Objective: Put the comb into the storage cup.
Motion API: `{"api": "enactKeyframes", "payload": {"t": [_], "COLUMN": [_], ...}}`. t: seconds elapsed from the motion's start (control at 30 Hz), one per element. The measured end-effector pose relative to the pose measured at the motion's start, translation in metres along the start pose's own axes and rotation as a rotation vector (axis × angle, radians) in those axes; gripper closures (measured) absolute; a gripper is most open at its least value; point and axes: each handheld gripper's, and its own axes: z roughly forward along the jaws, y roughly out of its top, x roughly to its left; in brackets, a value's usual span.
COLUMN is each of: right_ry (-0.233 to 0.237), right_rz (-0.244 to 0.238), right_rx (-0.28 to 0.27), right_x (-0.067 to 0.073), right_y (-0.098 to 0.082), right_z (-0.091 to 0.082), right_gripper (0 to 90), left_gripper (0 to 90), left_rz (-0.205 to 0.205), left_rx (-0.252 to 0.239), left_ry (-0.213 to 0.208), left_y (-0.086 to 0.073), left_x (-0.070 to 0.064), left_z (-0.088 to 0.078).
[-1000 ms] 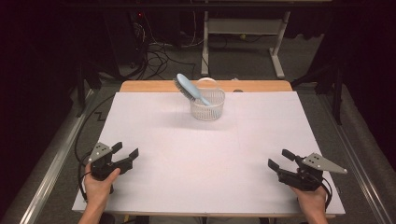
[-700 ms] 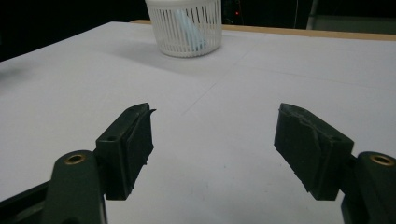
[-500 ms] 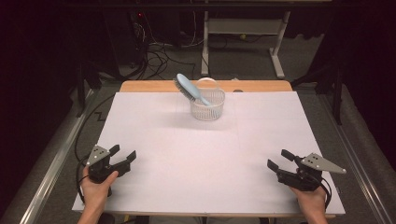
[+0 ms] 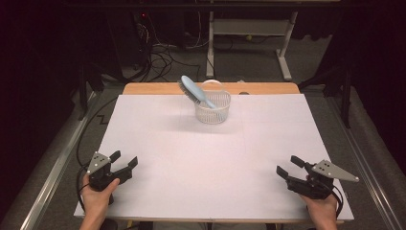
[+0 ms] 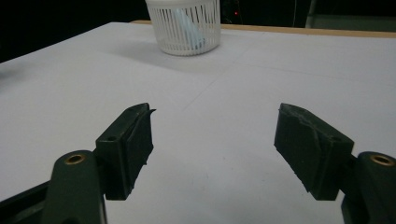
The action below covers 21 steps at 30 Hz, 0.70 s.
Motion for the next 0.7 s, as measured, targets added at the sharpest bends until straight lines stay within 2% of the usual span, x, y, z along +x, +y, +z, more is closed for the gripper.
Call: {"api": "enactKeyframes", "payload": {"t": [0.3,0.7], "right_ry": [0.002,0.0], "right_rz": [-0.003,0.017], "right_rx": [0.013,0.009], "right_x": [0.001,0.0], "right_y": [-0.001,-0.005], "right_z": [0.001,-0.006], "right_gripper": [28.4,28.4], "left_gripper": [27.4,27.4], "left_rz": [0.009,-0.017], "left_rx": [0.003,-0.012], "left_ry": [0.018,0.018], "left_y": [-0.006,-0.011], "left_x": [0.001,0.004], "left_z": [-0.003,-0.007]}}
